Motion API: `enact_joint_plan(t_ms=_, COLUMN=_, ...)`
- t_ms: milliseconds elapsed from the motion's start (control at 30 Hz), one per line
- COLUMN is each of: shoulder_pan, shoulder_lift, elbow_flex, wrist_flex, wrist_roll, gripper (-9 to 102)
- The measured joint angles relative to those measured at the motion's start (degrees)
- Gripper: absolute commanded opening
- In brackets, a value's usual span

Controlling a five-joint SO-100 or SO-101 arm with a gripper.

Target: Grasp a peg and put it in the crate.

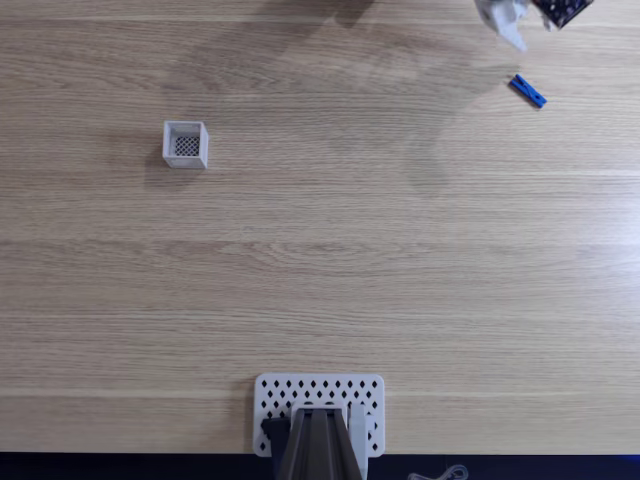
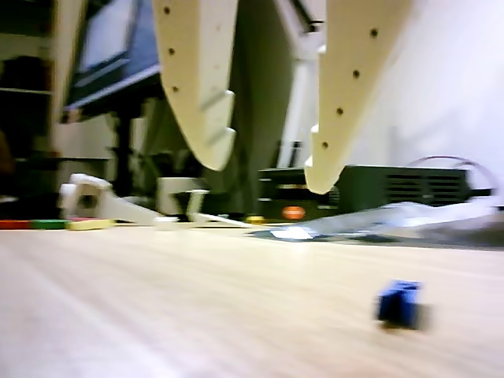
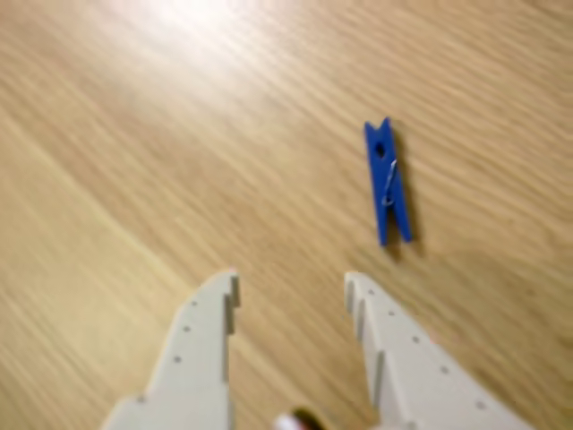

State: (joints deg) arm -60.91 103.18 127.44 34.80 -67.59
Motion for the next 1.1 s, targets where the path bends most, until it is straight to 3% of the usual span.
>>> enact_joint_plan(t_ms=1100, shoulder_pan=6.5, shoulder_lift=-16.4, elbow_flex=-1.2, wrist_flex=-17.2, wrist_roll=-4.3, gripper=21)
